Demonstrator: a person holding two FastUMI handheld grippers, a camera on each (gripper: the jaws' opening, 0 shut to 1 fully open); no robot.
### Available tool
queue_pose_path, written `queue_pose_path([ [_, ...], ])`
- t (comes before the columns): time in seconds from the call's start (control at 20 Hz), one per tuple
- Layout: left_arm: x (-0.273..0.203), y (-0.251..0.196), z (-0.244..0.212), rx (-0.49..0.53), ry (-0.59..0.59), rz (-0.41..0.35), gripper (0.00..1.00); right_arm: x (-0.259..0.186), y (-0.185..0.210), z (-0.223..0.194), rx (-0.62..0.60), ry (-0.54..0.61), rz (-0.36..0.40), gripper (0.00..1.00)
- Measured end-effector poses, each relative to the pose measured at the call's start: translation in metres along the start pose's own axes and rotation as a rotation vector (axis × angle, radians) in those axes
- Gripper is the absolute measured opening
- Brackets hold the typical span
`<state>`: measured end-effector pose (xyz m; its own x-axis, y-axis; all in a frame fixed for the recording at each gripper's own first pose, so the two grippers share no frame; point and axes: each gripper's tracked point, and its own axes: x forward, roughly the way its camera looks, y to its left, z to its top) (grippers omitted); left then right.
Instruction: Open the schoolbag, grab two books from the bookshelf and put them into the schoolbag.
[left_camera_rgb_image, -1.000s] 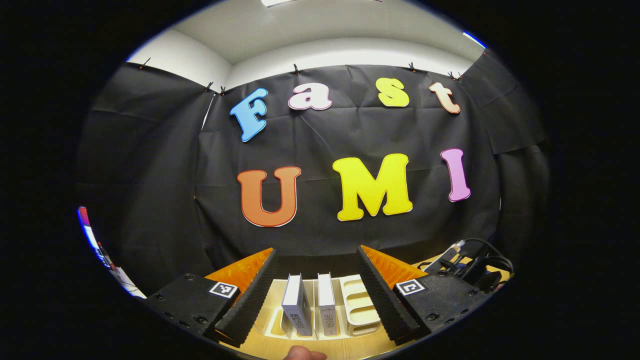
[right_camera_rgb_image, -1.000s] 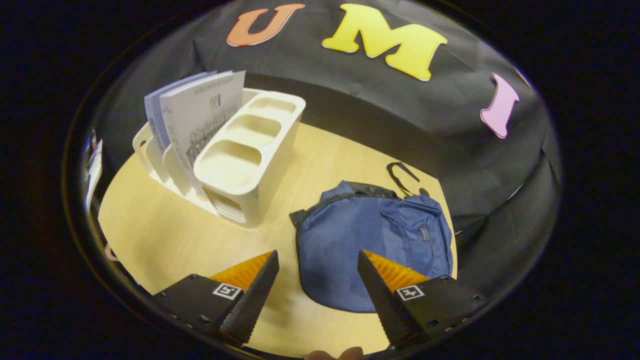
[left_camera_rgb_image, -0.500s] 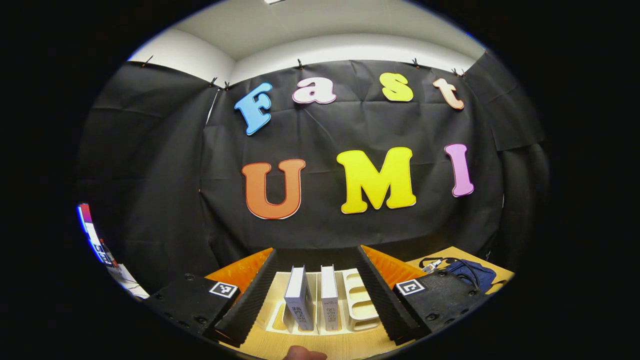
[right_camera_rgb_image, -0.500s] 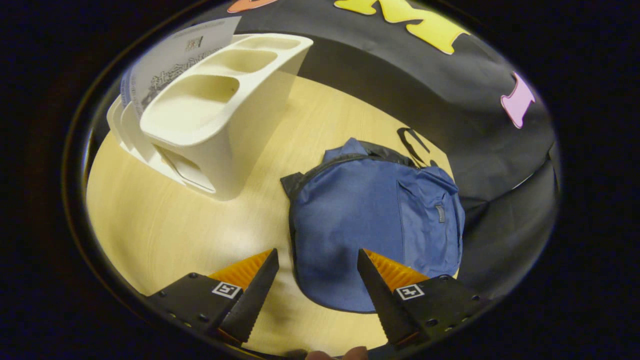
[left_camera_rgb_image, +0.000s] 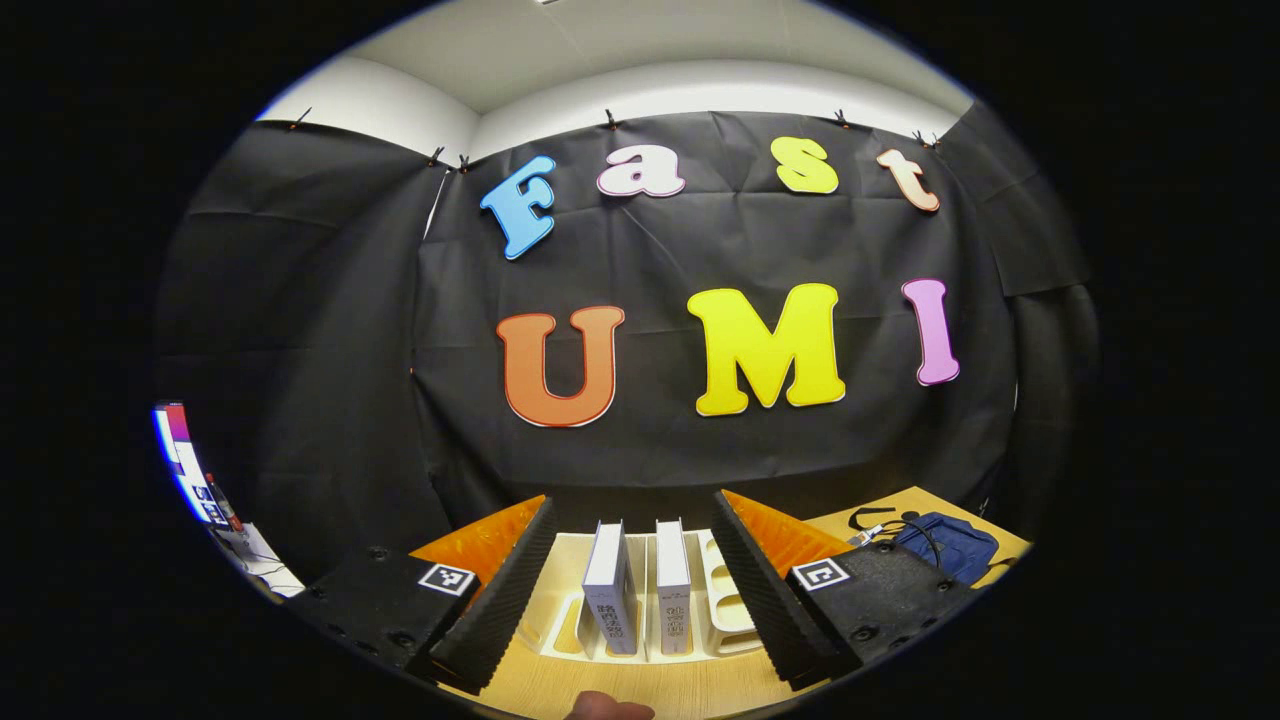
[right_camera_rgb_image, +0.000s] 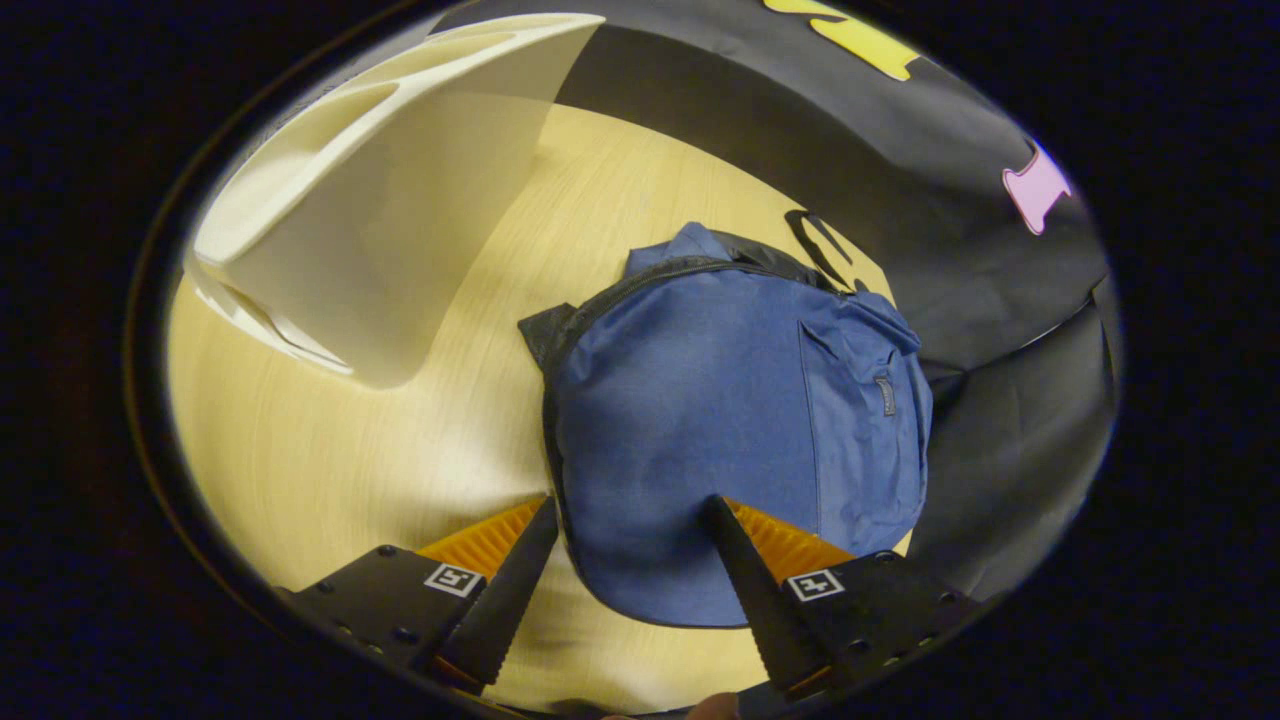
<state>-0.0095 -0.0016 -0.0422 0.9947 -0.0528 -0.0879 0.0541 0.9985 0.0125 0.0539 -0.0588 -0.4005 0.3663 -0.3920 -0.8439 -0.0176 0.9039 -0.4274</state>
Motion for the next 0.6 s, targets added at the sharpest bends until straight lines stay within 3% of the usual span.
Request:
queue_pose_path([
  [0.1,-0.0012,0.0002,-0.003,-0.002,0.005,0.001,0.99,0.0035,-0.0027,-0.0009,0.006,0.009,-0.022,0.93],
  [0.15,-0.0009,0.0004,-0.0028,-0.003,0.008,0.0,0.99,0.0053,-0.0051,-0.0001,0.013,0.006,-0.029,0.99],
  [0.2,-0.0005,-0.0001,-0.0024,-0.003,0.009,0.0,0.99,0.0063,-0.0076,0.0014,0.02,0.005,-0.038,0.9],
  [0.4,0.0011,-0.002,-0.0036,-0.005,0.014,-0.003,0.99,0.0075,-0.0054,-0.0005,0.063,0.025,-0.022,0.87],
  [0.55,0.0028,-0.0028,-0.0042,-0.007,0.017,-0.004,0.99,0.0049,0.0,0.0001,0.073,0.029,-0.006,0.72],
  [0.6,0.0027,-0.0032,-0.0045,-0.007,0.018,-0.004,0.99,0.003,0.0011,0.001,0.077,0.029,-0.002,0.58],
])
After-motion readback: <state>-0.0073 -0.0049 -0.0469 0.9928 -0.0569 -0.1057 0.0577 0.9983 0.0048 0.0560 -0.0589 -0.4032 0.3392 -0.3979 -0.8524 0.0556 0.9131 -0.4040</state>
